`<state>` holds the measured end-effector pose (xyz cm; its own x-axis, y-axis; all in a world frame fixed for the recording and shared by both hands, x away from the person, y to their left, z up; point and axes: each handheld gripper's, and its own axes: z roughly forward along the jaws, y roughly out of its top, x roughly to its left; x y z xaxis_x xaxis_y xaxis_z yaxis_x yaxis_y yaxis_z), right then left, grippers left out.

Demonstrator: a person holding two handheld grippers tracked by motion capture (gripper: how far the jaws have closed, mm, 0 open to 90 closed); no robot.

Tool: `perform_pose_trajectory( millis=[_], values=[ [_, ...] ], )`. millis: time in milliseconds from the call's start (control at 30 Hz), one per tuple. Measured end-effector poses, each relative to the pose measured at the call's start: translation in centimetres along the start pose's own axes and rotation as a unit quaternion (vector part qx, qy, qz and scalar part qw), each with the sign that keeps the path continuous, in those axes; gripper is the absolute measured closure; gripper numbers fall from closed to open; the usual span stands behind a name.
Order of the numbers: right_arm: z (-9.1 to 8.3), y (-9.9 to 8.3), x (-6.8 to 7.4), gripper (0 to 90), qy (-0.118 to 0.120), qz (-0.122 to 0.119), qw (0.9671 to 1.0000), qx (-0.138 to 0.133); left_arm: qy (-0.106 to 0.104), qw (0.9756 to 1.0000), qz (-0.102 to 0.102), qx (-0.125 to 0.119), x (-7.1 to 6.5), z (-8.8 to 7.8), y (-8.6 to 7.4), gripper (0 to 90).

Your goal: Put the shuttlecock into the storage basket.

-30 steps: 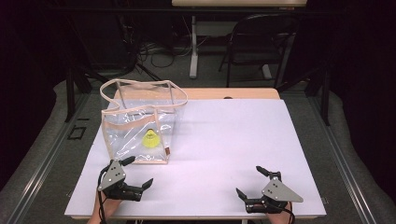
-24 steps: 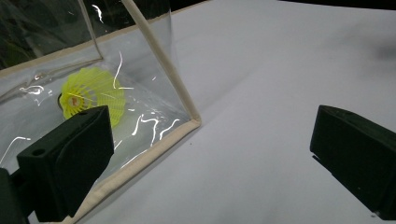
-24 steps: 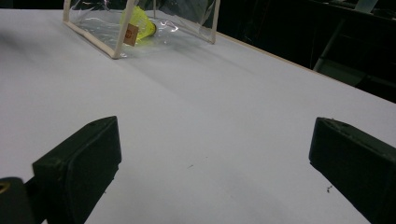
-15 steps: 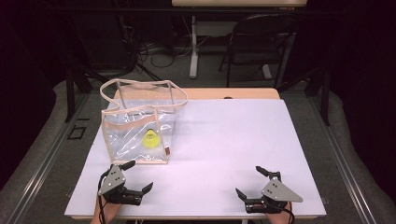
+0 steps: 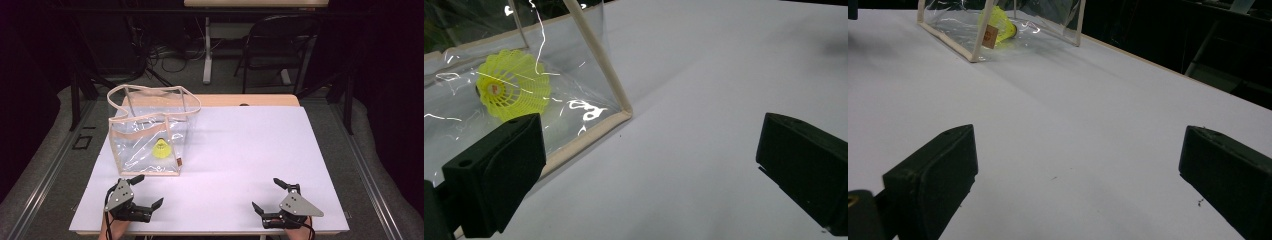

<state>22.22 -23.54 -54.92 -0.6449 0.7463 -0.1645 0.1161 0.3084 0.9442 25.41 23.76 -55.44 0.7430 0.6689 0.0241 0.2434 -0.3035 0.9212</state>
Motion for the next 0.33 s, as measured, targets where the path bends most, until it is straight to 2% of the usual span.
perform_pose_trajectory(
  millis=[333],
  values=[
    [0.10, -0.07, -0.04, 1.9, 0.002, -0.001, 1.0000, 0.001, -0.007, 1.0000, 0.002, 0.000, 0.10, 0.12, 0.18, 0.0]
  ],
)
